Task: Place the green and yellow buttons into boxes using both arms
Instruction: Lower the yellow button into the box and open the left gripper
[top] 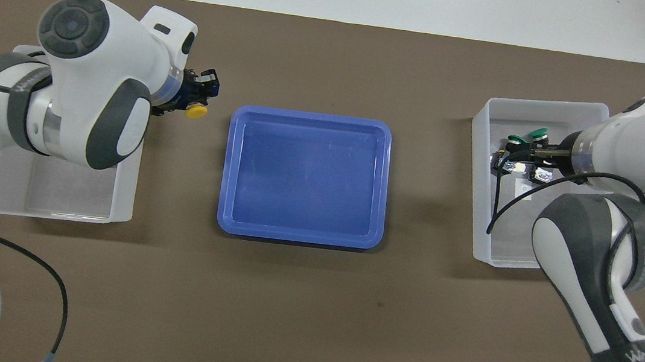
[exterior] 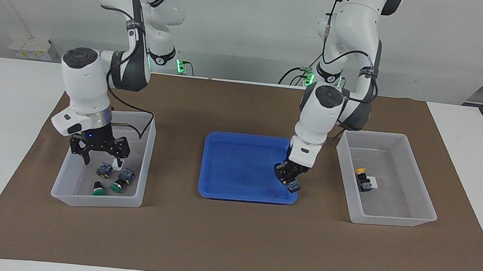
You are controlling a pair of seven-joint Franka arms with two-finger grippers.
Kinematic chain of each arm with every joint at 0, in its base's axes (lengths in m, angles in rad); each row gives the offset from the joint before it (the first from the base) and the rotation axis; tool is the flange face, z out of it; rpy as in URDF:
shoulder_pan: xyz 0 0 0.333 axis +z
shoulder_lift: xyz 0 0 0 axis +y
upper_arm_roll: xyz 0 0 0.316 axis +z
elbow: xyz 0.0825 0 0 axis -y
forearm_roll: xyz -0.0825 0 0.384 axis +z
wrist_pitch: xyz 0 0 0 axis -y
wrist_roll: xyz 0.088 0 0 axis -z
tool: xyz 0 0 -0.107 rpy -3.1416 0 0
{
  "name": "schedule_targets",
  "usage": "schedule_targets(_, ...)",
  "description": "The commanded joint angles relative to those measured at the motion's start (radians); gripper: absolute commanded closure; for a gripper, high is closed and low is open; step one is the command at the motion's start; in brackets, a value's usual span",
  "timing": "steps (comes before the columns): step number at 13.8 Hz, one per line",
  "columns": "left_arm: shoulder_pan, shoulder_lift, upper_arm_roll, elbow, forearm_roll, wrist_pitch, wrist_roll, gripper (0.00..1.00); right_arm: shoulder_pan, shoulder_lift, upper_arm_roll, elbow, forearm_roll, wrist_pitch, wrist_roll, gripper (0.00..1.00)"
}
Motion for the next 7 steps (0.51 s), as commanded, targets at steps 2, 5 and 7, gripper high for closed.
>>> schedule_targets(2,0.088,-0.009,-0.003,0.010,-0.006,-0.053,0.167,1.00,0.015,-0.088,0.008,0.012,0.100,-0.127,0.028,0.00)
schedule_targets(5,0.153,-0.011,0.001,0.005,0.001,-0.067,0.300,1.00,0.019,-0.101,0.006,0.111,0.101,-0.283,0.030,0.00)
schedule_targets(7,0.193,-0.011,0.003,0.001,0.003,-0.070,0.380,1.00,0.018,-0.110,0.005,0.156,0.101,-0.357,0.031,0.00)
